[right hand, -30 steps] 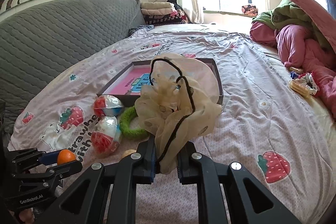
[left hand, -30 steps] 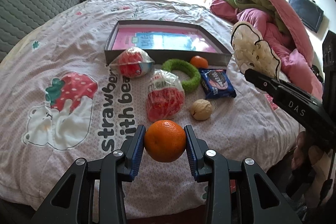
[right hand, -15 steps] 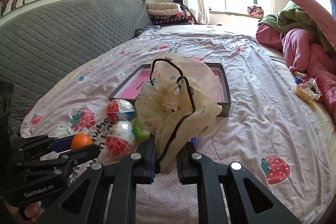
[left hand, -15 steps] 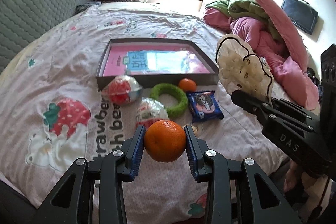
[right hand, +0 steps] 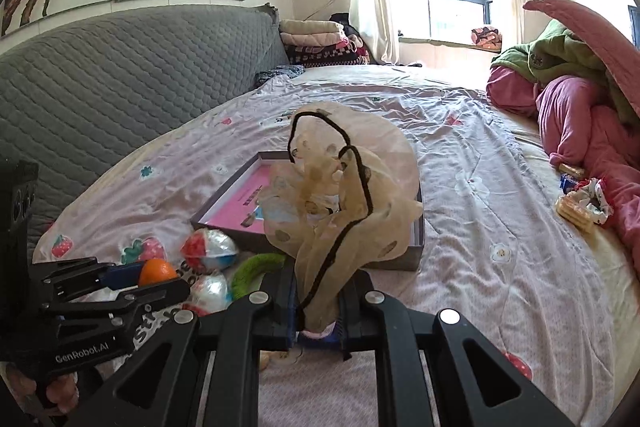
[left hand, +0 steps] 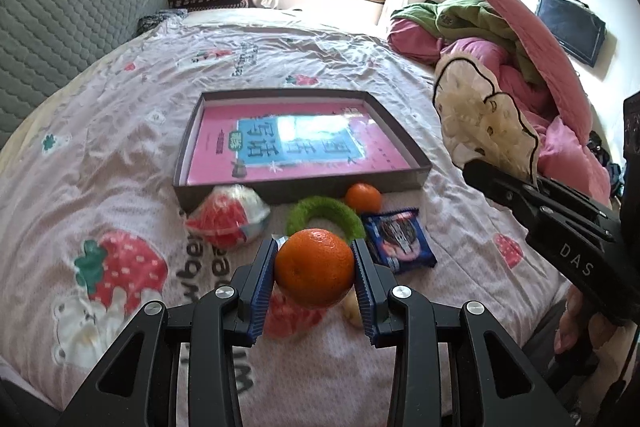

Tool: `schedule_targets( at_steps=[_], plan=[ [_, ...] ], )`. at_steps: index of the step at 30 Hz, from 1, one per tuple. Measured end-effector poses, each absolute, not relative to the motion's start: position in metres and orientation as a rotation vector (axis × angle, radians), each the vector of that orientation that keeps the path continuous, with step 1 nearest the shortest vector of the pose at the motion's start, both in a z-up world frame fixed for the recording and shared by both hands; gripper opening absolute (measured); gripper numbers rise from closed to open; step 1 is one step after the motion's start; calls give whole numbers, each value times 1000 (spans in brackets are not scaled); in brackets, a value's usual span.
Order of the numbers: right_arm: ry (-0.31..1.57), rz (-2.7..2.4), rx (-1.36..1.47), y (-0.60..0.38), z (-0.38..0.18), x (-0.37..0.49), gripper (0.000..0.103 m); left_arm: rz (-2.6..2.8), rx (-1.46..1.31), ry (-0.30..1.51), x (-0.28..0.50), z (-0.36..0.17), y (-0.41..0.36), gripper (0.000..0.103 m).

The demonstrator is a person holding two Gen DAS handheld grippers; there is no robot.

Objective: Organize objects
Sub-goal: 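Carry the scrunchie with the right tool while the left tool carries the orange over the gray box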

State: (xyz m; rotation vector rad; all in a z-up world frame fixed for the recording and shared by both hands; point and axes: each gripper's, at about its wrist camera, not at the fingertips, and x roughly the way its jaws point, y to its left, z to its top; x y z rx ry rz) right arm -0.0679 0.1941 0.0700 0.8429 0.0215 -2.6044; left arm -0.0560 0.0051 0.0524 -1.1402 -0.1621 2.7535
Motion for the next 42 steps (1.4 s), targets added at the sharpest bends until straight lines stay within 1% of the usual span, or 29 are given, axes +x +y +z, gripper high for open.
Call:
schedule_targets(
  at_steps=[5,15,24,42],
  plan=[
    [1,-2586,851,196,64,-83,15,2777,-1123,-139,-82,58,-1,38],
    [31,-2571,868,190,55,-104,15,2798,-1117,-125,-120,59,-13,38],
    [54,-2568,865,187,53,-118,15,2787,-1134,-177,-133,52,-21,38],
    [90,-2566,851,181,52,-139,15,2797,-1146,-175,-164,50,-28,38]
  ],
)
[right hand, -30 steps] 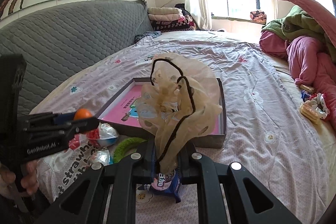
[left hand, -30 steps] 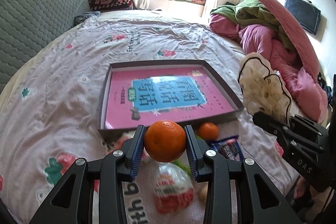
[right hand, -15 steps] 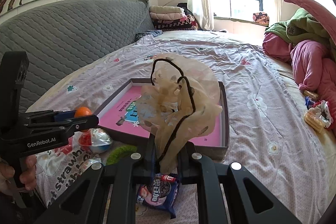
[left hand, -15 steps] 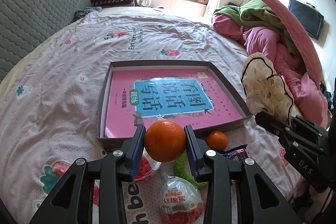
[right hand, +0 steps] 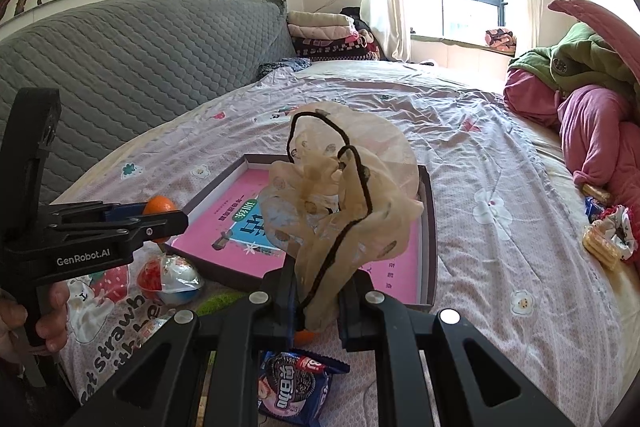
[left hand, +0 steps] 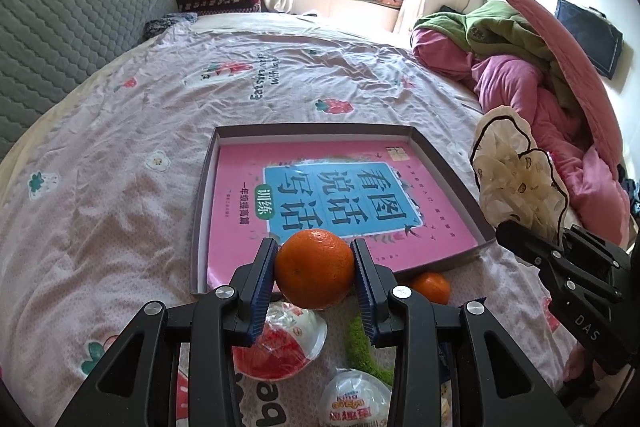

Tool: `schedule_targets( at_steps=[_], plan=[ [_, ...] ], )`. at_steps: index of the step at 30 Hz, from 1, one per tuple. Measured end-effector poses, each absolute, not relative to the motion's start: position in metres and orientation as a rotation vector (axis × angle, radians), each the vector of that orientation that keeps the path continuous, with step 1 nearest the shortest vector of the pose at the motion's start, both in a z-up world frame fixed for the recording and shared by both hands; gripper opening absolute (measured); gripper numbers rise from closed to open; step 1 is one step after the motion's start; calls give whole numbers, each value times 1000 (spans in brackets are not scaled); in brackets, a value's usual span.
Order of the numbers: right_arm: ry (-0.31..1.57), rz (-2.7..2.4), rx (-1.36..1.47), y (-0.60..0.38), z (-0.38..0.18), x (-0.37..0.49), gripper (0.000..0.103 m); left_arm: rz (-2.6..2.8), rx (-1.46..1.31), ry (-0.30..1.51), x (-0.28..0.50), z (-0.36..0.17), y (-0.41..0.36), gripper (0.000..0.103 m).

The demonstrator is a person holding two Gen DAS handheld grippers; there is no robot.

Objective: Organize objects
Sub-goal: 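Carry the scrunchie with the right tool while the left tool carries the orange over the gray box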

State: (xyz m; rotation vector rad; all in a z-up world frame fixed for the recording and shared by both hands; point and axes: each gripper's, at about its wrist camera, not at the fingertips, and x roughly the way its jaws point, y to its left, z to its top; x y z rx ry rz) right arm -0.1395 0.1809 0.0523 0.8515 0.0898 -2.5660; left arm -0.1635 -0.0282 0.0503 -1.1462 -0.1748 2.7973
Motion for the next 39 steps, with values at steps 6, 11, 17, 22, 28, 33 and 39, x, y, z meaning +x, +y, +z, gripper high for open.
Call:
schedule_targets(
  at_steps=[6,11,17,22,28,33,39],
  plan=[
    [100,-2569,851,180,50,-147,15,2817,-1148,-141,-173,49,-31,38],
    [73,-2560,888,183,45,-159,15,2825,-1171,-155,-184,46,-40,38],
    [96,-2556,900,180,40,-165,15,2821,-1193,-148,-197,40,-47,38],
    [116,-2554,940,179,31,-177,15,2818,-1225,-153,-210,30,-54,38],
    [111,-2535,1013,181,16,-191,15,2822,-1255,-156,-223,19,-61,38],
    [118,-2533,1022,180,13,-195,15,2826,-1265,-144,-232,16,-64,38],
    [127,-2531,1030,178,10,-201,15,2817,-1275,-126,-244,13,-62,38]
  ],
)
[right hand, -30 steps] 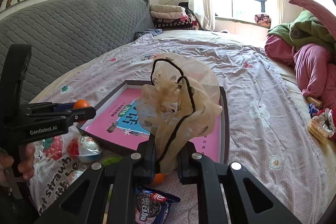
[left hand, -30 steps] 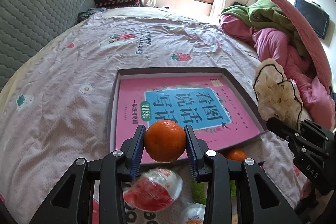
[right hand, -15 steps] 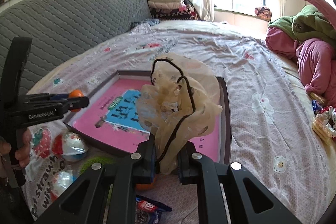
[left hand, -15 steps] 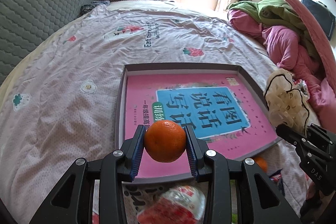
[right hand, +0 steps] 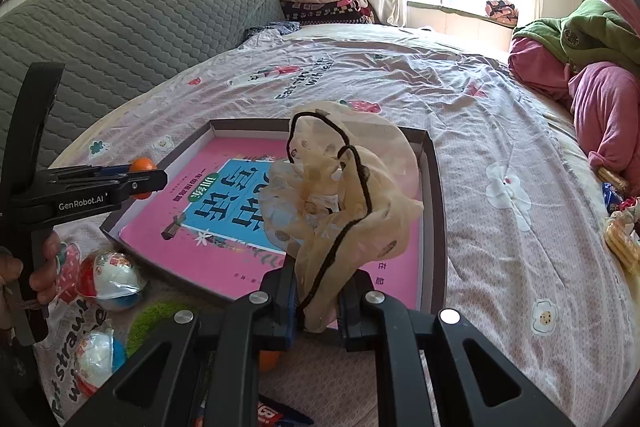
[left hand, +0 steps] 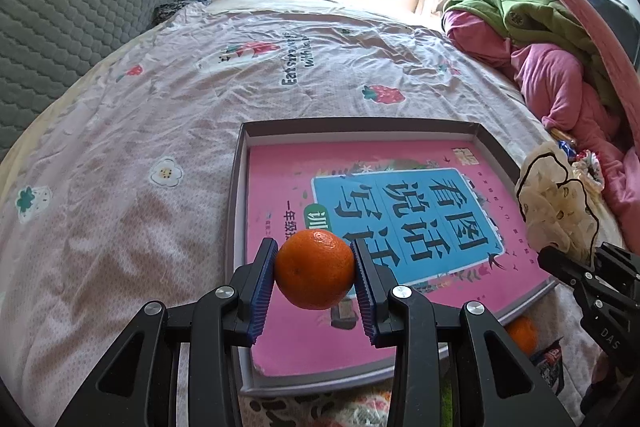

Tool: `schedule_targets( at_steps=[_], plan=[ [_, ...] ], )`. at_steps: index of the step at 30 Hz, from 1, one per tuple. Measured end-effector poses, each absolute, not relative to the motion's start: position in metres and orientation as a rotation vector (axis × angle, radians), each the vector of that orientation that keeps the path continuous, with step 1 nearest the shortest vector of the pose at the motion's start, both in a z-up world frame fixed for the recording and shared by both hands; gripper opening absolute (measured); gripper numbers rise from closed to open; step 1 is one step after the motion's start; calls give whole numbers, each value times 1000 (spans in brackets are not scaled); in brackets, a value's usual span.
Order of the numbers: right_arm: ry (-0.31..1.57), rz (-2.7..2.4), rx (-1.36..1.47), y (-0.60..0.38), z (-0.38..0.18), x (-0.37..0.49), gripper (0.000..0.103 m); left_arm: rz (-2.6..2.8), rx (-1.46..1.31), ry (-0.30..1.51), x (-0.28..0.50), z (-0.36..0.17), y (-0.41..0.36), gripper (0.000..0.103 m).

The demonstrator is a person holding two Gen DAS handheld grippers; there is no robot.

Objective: Organize objects
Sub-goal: 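Carry the scrunchie with the right tool while the left tool carries the orange over the gray box, then drop the scrunchie in the box with the right tool while the left tool releases the orange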

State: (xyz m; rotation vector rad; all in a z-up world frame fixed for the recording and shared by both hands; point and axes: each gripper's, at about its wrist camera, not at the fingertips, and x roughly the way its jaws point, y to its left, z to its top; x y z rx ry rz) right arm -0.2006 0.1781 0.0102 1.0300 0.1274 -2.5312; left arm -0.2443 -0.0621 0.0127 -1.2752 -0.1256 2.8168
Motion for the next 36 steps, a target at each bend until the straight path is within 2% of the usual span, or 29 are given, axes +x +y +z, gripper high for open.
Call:
schedule_targets(
  at_steps=[14,26,29,31,36],
  plan=[
    [162,-2530,1120,179,-10,-217,15,2776,-1361,-102,-263,-14,-61,38],
    [99,-2524,1152,188,-14,-215,16,2750,-1386,-96,-261,-19,-59,38],
    [108,-2525,1155,188,-14,-215,24,2761,-1373,-91,-260,-16,-58,38],
    [121,-2535,1158,187,-14,-215,33,2773,-1361,-81,-258,-13,-58,38],
    [134,-2549,1149,187,-12,-212,39,2773,-1354,-92,-256,-10,-59,38]
  ],
)
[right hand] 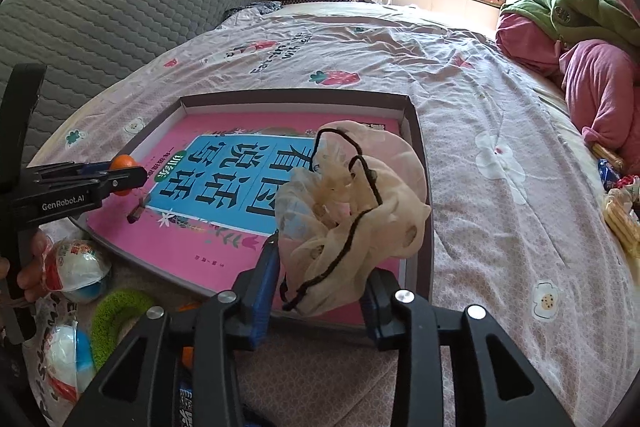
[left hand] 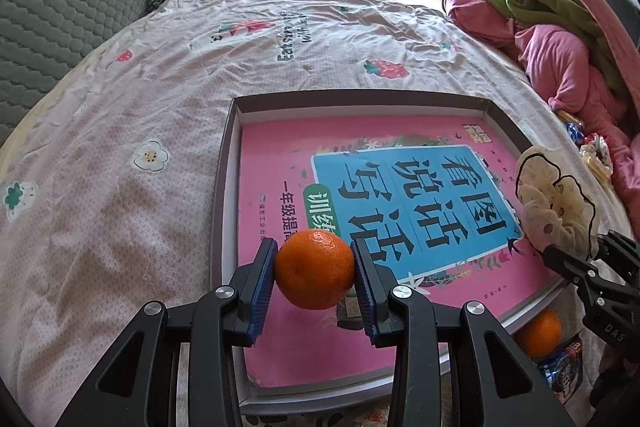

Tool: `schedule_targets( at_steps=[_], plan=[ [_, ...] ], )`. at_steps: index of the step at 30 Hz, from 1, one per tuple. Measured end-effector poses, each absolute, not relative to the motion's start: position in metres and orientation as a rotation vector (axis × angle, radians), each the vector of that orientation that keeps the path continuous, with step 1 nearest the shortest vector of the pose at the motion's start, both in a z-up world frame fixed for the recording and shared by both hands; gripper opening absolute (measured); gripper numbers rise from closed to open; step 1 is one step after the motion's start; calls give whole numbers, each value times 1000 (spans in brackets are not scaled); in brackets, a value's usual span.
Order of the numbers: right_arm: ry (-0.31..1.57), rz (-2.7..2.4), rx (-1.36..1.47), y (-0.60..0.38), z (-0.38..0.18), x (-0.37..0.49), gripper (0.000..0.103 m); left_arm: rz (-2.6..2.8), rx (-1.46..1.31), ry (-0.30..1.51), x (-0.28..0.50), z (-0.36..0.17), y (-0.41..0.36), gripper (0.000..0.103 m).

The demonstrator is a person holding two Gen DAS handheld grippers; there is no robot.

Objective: Organize objects
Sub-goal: 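Drop the scrunchie in the box with the right tool while the left tool releases the orange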

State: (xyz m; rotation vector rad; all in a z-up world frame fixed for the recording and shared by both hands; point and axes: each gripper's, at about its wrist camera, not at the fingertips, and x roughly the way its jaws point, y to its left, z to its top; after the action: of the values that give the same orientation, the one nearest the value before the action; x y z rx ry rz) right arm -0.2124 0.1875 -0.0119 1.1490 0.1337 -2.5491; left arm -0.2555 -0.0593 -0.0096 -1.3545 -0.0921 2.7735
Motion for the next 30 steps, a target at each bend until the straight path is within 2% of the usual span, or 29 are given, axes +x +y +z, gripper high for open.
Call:
schedule_targets(
  at_steps=[8,12,23,28,30],
  plan=[
    [160,-2603,1096,192,-2,-210,46,2772,-1368,-120,-255,-9,-62,41],
    [177,-2631,1067,195,4,-207,46,2779,-1344,-128,-252,-3,-61,51],
    [157,-2693,1011,207,18,-201,47,2831,-1323,-119,-238,8,-59,52],
    [152,-2700,981,208,24,-197,58,2864,-1297,-139,-224,16,-57,54],
    [151,-2697,961,206,27,-194,58,2871,-1284,-143,-219,19,-55,61]
  ],
)
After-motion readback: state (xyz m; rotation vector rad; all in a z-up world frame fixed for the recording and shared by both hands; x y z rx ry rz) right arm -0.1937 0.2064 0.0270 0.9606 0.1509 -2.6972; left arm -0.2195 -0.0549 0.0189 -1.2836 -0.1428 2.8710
